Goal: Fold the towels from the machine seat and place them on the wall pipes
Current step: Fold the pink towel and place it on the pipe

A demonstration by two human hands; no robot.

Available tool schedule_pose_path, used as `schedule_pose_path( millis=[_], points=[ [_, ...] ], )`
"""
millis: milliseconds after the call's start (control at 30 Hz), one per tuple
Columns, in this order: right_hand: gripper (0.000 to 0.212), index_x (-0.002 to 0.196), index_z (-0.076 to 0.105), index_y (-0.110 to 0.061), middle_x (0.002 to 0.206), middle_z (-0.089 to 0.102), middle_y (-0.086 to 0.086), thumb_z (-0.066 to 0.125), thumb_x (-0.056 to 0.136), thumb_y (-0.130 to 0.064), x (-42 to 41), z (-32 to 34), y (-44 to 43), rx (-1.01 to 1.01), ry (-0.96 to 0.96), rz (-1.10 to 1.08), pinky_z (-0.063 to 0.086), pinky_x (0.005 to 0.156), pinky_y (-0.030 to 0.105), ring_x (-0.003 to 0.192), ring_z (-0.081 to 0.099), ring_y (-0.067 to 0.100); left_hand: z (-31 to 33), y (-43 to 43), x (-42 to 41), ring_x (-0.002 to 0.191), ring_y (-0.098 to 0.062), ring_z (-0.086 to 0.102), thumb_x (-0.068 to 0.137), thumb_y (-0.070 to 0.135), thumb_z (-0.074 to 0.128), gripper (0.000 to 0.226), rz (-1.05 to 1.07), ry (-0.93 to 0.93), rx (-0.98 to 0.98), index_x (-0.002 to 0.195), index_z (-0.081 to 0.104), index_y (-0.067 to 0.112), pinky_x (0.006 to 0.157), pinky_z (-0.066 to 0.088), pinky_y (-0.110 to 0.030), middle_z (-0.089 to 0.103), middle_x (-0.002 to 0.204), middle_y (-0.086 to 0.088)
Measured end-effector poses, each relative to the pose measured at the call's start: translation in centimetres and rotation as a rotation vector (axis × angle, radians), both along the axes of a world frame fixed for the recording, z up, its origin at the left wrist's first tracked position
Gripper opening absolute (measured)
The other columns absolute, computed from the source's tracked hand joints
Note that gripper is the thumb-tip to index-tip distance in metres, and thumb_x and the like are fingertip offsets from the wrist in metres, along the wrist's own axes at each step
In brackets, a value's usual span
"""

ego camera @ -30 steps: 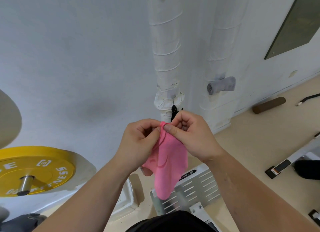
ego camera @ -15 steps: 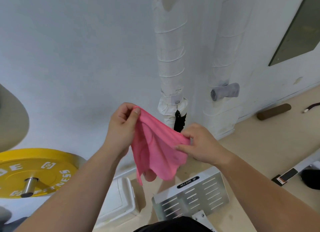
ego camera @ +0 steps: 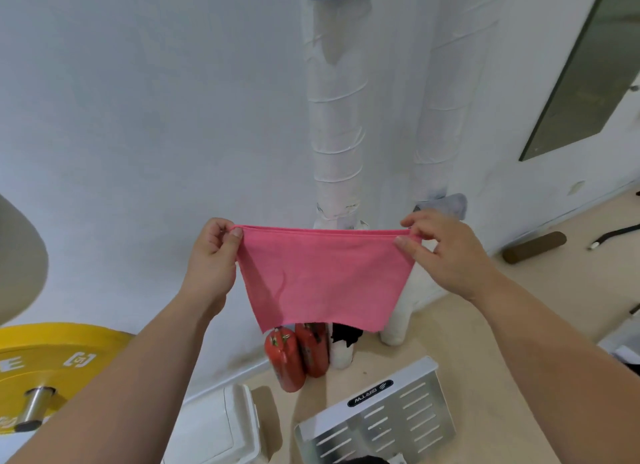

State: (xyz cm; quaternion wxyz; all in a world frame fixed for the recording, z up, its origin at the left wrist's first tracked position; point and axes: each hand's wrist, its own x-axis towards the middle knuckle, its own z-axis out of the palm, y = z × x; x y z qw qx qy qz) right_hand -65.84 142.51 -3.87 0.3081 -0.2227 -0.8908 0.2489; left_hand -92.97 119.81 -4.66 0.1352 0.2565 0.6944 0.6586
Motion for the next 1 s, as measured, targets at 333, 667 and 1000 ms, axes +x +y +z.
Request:
schedule_pose_path(
  millis=[333,667,1000],
  points=[
    [0.026,0.077,0.058,0.008,0.067,0.054,0.008,0.079,0.084,-0.006,1.3,3.2,2.4,-0.494,0.313,-0.026,0.040,0.059,0.025,0.065,0.049,0.017,3.2,1.5,0.9,0.068,-0.001,0.058,0.100,0.000,0.056,0.026,-0.217,0.092,-0.028,0.108,0.073,0.019,0.065,0.049,-0.014,0.067,0.070,0.017],
    [0.023,0.099,0.064,-0.021,0.077,0.061,0.009,0.062,0.095,0.002,1.1,2.6,1.9,-0.898,0.398,-0.016,0.046,0.054,0.020,0.062,0.053,0.011,2.5,1.8,0.6,0.078,-0.013,0.061,0.099,-0.002,0.055,0.037,-0.125,0.047,-0.038,0.102,0.078,0.027,0.070,0.049,-0.023,0.075,0.085,0.000],
    [0.027,0.091,0.076,-0.008,0.074,0.072,-0.002,0.055,0.091,0.008,-0.5,1.7,-3.0,-0.834,0.361,-0.182,0.053,0.055,0.020,0.062,0.063,0.004,2.3,2.6,5.2,0.079,0.004,0.066,0.094,-0.004,0.048,0.043,-0.046,0.051,-0.174,0.085,0.079,0.025,0.071,0.051,-0.017,0.078,0.088,0.013]
  ],
)
